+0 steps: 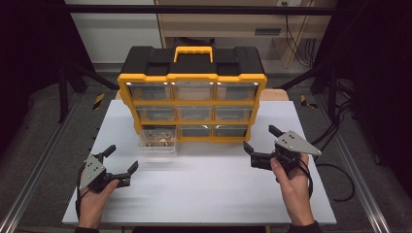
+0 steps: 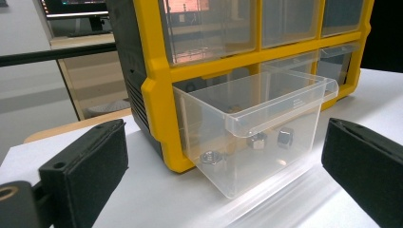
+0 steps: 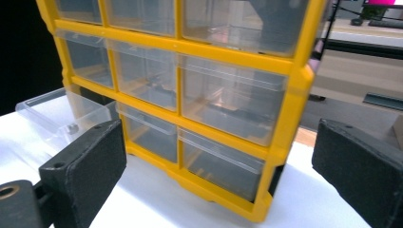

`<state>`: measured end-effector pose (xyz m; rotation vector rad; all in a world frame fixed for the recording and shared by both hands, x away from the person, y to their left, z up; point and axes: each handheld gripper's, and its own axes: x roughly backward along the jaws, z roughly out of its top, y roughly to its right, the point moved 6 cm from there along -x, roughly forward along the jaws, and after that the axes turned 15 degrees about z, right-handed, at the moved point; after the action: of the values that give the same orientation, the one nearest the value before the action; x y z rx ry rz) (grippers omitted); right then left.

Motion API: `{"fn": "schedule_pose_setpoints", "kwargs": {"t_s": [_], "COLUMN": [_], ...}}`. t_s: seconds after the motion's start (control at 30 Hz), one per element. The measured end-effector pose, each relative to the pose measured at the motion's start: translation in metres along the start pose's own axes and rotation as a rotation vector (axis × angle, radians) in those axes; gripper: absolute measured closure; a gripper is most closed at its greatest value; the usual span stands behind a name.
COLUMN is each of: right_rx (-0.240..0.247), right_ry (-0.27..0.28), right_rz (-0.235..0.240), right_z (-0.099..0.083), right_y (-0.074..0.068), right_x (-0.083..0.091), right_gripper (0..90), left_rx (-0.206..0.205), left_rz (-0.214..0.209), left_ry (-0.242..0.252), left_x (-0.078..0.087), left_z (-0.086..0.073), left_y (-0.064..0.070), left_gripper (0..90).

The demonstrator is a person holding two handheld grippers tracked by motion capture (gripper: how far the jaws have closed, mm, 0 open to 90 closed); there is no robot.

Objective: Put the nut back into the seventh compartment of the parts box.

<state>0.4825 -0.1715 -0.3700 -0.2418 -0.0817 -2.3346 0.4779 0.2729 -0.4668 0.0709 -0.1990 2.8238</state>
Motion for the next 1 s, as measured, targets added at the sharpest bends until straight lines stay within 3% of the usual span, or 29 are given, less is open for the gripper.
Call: {"fn": "schedule_pose_setpoints", "kwargs": {"t_s": [0.5,1.0], "right_rx": [-0.031,-0.042], "right_ry": [0.005,-0.003], "right_rz": [-0.025,-0.041], "right_z": [-0.021,-0.039], "right_y": [0.011,0.016], "right_x": [0.022,0.033], "right_gripper": [4.0,3.8], "left_rx": [-0.002,-0.003], "left_rz": [-0.001,-0.002], "left_ry": [-0.001,-0.002], "left_x": [0.0,0.0], "left_z": [0.0,0.0], "left_y": [0.0,0.001], "left_gripper": [1.2,1.3]}}
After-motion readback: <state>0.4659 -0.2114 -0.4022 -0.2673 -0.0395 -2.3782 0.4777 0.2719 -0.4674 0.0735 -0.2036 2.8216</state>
